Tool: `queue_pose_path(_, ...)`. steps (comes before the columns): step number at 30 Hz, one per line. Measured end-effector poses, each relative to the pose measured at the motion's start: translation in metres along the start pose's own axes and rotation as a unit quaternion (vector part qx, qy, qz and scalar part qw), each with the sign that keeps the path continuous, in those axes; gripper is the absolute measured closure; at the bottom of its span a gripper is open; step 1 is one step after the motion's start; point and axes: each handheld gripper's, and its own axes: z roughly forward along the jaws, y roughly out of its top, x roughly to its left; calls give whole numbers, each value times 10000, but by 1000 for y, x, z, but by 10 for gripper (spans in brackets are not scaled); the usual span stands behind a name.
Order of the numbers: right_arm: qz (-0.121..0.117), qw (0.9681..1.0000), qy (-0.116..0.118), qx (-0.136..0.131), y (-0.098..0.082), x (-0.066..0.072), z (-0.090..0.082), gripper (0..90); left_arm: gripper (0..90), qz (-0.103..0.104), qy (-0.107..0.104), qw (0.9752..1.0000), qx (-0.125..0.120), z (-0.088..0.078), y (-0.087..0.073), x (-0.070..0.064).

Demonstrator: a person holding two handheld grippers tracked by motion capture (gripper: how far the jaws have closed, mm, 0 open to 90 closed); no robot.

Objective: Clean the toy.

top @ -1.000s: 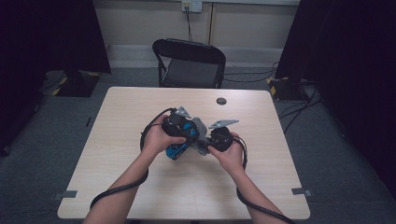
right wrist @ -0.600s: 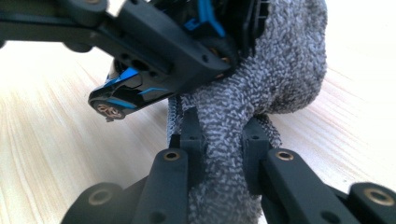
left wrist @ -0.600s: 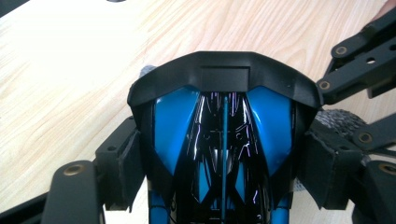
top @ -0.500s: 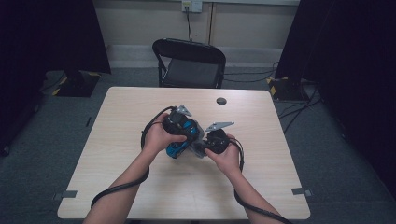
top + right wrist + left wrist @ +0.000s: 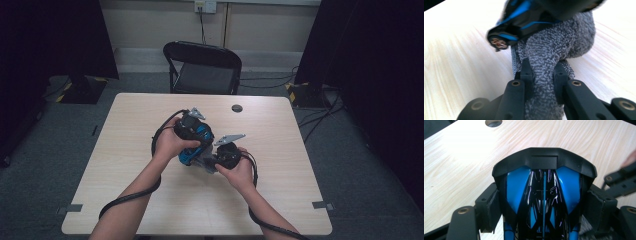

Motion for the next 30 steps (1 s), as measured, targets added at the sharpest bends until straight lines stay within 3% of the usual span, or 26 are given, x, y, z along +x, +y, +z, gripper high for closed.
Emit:
queue_pose_path(10,-121,9996,204,137,-6,12,13,760,255,-83,44,9999,-101,1,8,1)
queue_pose_path(19,-293,9984,363,327,-11,23,20,760,255,-246,137,9994,-219,-6,14,12)
queue_pose_path(24,-299,9985,241,386,-14,13,14,760,255,-274,199,9991,-254,-13,13,17)
queue_pose_path(30,-111,9996,-18,276,-14,-7,-5,760,255,-220,217,9994,-150,-17,6,20)
